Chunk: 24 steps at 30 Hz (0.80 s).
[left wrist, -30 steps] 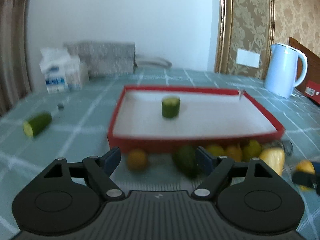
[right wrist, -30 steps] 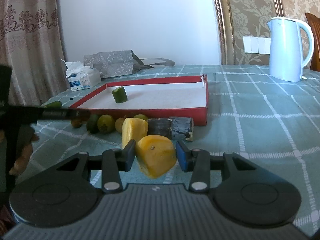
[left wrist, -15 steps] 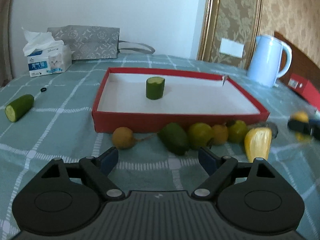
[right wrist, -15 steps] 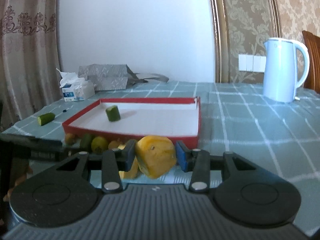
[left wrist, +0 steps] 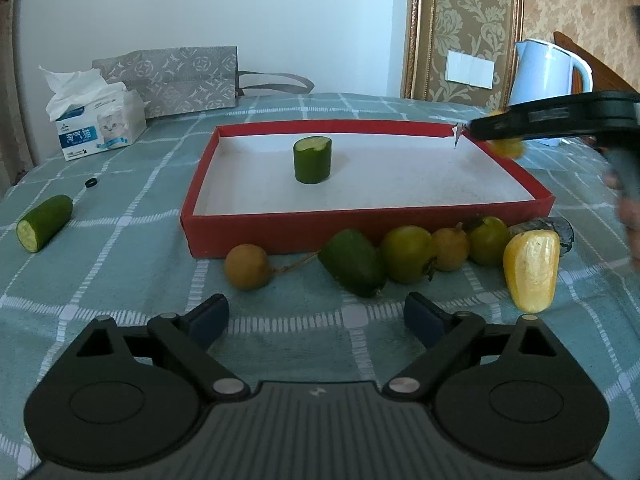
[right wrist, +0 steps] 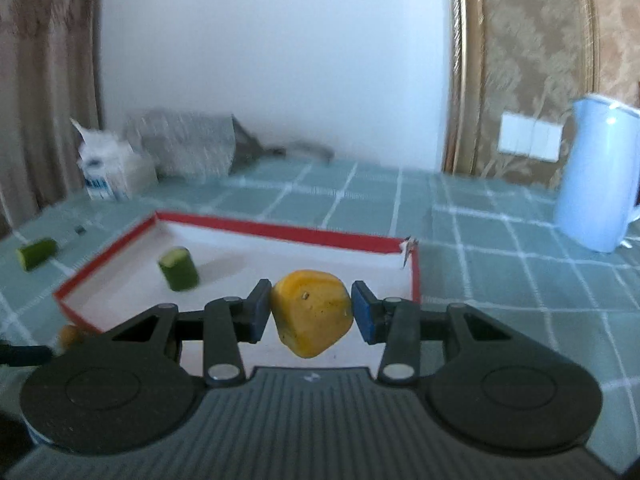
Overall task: Organize fruits
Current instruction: 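Lower the yellow mango piece into the red tray and open the right tool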
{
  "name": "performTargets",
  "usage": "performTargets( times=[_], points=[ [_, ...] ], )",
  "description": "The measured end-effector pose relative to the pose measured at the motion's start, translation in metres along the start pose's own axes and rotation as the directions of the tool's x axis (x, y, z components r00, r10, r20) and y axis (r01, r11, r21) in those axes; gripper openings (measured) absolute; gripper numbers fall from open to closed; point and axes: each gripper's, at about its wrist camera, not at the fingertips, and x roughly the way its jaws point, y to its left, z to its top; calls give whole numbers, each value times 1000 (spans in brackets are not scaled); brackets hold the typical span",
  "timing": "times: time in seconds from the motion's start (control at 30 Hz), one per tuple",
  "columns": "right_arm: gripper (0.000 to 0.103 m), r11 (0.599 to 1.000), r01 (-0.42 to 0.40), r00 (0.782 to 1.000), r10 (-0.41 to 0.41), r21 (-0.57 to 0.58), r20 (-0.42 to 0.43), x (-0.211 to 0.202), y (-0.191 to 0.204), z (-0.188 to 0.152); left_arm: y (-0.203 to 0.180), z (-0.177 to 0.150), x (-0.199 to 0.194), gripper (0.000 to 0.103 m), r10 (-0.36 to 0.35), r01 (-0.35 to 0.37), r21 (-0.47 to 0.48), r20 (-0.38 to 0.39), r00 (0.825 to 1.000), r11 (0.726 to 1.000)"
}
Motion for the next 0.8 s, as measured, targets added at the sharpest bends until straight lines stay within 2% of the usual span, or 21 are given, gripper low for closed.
performTargets(
  times=[0.13,0.27,0.6,0.63,0.7,0.73,0.8],
  points=[
    [41,1000,-2,996,3,15,-85,39,2,8,-1,0,0,98,-2,2,5,-2,1000,1000],
    [41,999,30,989,-31,-10,-144,65,7,10,0,0,0,98,-7,7,0,-1,1000,1000],
    [42,998,65,973,-64,1,-223,87,7,4,1,0,-1,98,-11,11,-5,1,1000,1000],
    [45,998,69,974,-66,5,-217,86,7,5,0,0,0,98,-11,11,-4,1,1000,1000],
    [62,996,89,976,-88,-5,-201,82,7,6,0,0,0,98,-10,10,-4,1,1000,1000],
    [76,995,101,978,-101,-7,-183,76,7,6,0,0,0,98,-10,10,-4,1,1000,1000],
    [78,993,117,986,-116,2,-121,57,5,7,1,0,-1,98,-11,11,-5,1,1000,1000]
  ],
)
